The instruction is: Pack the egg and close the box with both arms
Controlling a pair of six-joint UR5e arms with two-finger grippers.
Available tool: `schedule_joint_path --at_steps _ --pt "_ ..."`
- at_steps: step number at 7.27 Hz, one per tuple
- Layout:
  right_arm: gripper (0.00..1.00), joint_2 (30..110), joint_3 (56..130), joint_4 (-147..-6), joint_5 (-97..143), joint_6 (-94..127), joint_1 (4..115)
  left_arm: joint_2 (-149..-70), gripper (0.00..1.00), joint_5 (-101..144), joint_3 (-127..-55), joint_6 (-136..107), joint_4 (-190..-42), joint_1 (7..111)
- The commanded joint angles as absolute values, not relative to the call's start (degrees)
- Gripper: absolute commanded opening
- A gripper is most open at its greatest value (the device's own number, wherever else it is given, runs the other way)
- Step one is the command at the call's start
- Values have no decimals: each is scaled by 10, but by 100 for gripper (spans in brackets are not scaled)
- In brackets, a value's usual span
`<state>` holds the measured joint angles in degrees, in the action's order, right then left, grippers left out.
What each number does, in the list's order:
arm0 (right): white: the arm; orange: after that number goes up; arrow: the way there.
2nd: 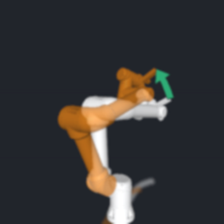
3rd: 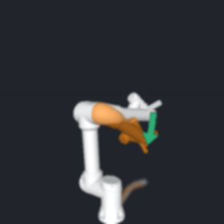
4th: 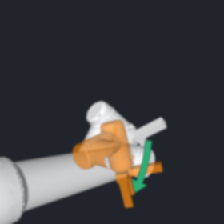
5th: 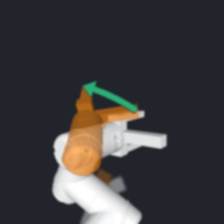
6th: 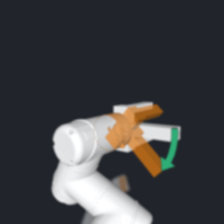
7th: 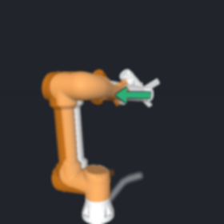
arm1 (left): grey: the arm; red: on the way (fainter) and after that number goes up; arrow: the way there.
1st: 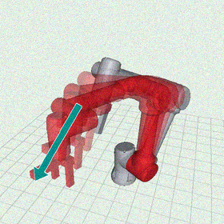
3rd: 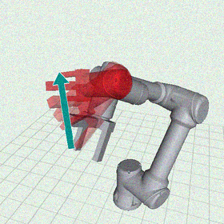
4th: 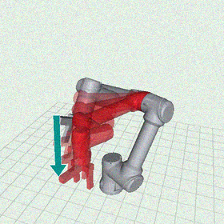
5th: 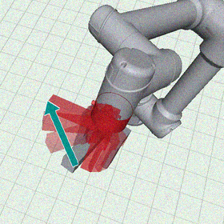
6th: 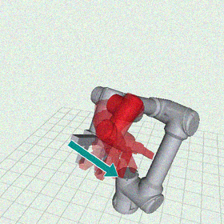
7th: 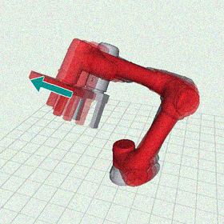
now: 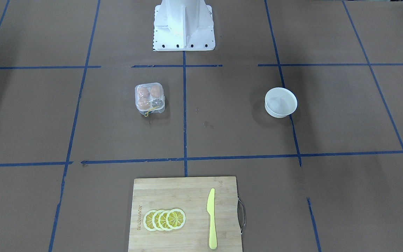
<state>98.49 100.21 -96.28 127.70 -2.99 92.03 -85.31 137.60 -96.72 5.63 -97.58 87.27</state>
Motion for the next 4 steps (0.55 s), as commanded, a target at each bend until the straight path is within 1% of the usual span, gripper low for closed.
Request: schedule_joint_path --at_steps 1,4 --pt "100 985 1001 -962 1277 -27 920 -851 100 1376 -969 57 -976 872" --pt "100 985 1001 -962 1277 -27 920 -851 100 1383 -970 57 -982 872"
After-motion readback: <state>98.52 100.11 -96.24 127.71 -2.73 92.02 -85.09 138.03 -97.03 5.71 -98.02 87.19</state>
